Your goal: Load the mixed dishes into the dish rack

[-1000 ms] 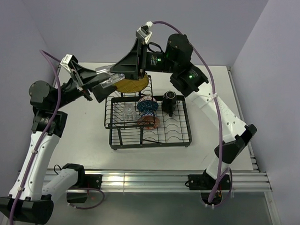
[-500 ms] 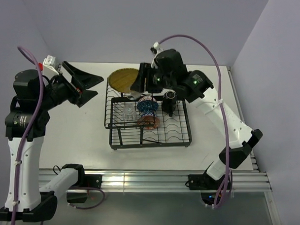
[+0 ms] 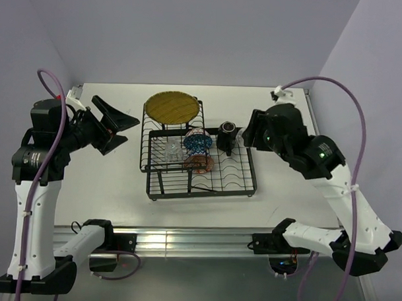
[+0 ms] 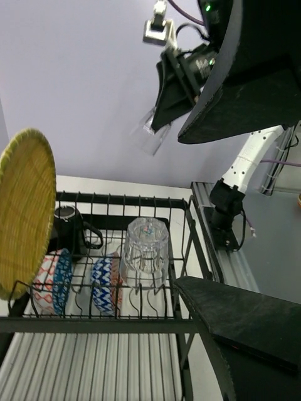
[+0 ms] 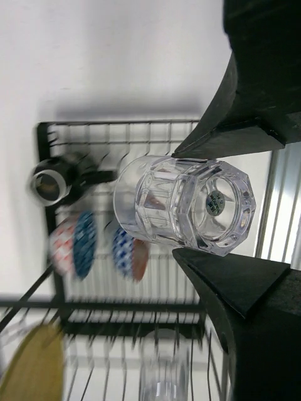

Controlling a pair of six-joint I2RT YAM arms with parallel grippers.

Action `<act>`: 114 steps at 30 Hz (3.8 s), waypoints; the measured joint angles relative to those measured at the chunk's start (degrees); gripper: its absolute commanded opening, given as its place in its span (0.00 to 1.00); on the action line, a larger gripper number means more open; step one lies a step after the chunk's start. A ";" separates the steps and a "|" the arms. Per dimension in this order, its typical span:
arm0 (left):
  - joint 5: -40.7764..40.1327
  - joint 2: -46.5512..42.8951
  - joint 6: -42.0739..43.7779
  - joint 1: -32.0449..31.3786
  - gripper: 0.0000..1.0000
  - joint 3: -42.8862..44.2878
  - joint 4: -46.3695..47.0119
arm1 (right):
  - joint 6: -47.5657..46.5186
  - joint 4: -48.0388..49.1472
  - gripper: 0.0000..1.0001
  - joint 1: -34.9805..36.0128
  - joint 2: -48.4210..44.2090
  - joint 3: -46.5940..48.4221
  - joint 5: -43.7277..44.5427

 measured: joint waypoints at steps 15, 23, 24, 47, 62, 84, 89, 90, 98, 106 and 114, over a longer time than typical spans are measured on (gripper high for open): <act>-5.49 2.05 4.68 0.00 0.95 1.07 -4.94 | -2.21 8.44 0.00 -1.14 15.52 -21.75 -4.81; -5.79 1.18 5.77 0.00 0.95 1.07 -5.18 | -2.38 16.28 0.07 -1.84 22.14 -27.65 -5.18; -5.77 1.18 5.86 0.00 0.96 1.05 -5.27 | -2.38 16.81 0.08 -1.86 22.25 -27.80 -5.14; 1.18 -0.85 2.38 0.00 0.99 -5.86 5.18 | -1.95 15.37 1.00 -2.01 7.41 -25.75 -7.21; 4.83 -3.34 -0.44 0.00 0.99 -8.41 9.68 | -6.05 17.11 0.99 -2.58 17.38 -24.20 -8.79; 5.09 -2.27 1.14 0.00 0.99 -7.91 7.43 | -10.14 25.99 0.64 -3.69 28.92 -26.62 -5.14; 5.11 -2.16 1.73 0.00 0.99 -7.69 7.30 | -9.79 26.88 0.29 -3.69 28.92 -27.06 -4.44; 5.11 -2.08 1.79 0.00 0.99 -7.69 7.30 | -9.77 27.19 0.13 -3.69 28.72 -27.30 -4.26; 5.99 -1.79 1.86 0.00 0.99 -7.72 7.41 | -9.09 29.64 0.00 -3.69 23.93 -30.62 -2.27; 6.56 -1.18 2.43 0.00 0.99 -7.69 7.30 | -8.79 35.06 0.00 -3.69 11.87 -38.95 1.16; 7.58 0.28 4.68 0.00 0.99 -5.38 3.58 | -9.57 47.10 0.00 -3.43 7.76 -47.87 6.27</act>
